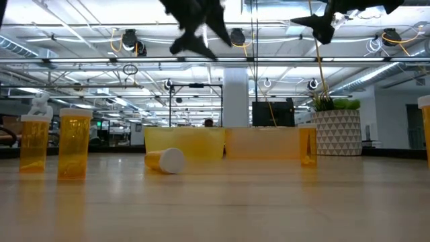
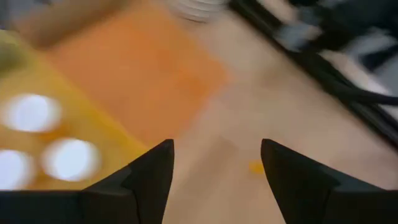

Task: Pick and place medicine bottles into bin by pill shape (circle, oval)
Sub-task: Put the large orange capsule bottle into the yellow bin

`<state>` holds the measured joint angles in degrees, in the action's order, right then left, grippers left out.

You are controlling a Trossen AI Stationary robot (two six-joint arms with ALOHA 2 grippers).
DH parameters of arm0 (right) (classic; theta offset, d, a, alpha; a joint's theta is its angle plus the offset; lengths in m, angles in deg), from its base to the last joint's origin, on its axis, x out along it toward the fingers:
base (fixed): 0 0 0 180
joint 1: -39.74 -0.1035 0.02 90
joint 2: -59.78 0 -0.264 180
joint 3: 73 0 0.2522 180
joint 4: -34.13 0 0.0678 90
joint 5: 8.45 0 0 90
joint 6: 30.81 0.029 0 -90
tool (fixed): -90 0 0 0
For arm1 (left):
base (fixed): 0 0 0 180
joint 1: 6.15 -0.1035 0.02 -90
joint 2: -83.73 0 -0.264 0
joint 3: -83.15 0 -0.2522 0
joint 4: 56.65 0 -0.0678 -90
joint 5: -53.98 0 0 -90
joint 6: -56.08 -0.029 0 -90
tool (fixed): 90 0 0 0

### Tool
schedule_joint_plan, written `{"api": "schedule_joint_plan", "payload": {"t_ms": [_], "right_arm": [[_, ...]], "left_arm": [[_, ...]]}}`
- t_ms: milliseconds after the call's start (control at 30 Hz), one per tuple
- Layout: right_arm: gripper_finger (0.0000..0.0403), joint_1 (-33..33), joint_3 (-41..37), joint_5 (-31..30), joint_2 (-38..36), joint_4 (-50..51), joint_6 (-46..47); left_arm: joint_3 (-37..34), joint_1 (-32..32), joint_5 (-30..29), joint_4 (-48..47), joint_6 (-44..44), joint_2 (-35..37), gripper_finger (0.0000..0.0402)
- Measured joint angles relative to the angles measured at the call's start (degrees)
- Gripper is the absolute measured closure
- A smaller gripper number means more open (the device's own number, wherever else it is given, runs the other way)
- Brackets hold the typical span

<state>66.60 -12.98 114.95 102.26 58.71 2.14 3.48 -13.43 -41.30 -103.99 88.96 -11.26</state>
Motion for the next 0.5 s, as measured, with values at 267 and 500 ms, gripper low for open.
{"api": "schedule_joint_plan", "payload": {"t_ms": [267, 500], "right_arm": [[0.0094, -8.73, 0.53, -2.78, -5.9, 9.14, 10.03], [0.0097, -27.0, 8.4, -24.03, -4.39, 22.69, 15.45]], "left_arm": [[0.0, 13.71, -3.92, -6.87, 3.94, 3.43, 0.0188], [-0.11, 17.06, 0.83, -13.6, 2.7, 3.34, 0.0211]]}}
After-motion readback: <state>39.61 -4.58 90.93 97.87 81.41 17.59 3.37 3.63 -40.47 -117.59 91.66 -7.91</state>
